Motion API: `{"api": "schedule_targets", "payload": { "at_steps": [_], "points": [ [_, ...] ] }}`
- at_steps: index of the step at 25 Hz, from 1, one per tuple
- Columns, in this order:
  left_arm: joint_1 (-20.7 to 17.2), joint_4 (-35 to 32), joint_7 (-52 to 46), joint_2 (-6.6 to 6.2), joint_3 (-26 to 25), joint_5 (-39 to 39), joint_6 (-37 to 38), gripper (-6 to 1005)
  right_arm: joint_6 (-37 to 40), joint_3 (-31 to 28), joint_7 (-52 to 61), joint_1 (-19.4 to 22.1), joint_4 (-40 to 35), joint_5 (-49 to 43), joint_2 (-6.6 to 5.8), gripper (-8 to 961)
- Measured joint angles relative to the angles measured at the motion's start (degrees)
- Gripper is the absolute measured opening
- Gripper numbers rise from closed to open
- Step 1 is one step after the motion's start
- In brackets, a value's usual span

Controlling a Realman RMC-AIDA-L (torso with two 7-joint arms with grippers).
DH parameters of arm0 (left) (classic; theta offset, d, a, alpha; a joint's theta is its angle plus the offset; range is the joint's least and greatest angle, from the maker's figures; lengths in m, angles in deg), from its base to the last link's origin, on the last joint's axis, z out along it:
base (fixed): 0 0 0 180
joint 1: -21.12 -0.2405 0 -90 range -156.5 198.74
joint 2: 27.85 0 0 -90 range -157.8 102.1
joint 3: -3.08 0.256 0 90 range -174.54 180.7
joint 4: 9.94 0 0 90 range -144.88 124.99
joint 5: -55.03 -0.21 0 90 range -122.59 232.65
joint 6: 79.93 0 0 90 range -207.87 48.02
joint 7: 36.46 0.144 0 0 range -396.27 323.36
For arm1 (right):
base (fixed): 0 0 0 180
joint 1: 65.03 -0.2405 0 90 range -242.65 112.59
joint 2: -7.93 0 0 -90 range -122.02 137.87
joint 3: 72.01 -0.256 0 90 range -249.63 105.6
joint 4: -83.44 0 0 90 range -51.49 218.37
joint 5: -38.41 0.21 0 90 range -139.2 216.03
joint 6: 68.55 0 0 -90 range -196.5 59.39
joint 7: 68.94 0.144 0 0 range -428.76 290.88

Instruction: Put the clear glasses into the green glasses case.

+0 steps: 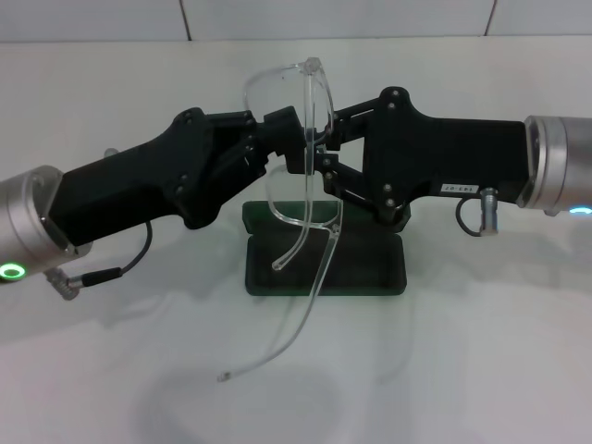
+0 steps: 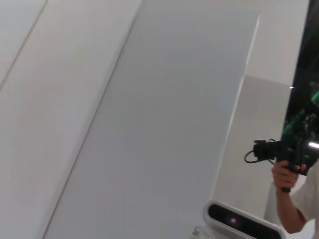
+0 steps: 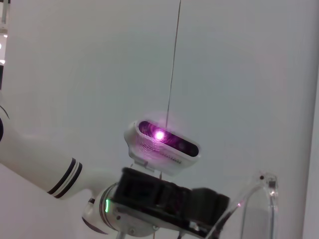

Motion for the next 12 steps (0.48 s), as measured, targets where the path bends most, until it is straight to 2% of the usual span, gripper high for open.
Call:
{"api": "schedule_targets", "payload": {
  "at_steps": [12],
  "points": [
    [-0.08,-0.37,-0.48,0.07,0.00,1.08,0.87,36,-0.49,-0.26,-0.10,-0.02,1.49,0.00,-0.08,116]
  ]
}}
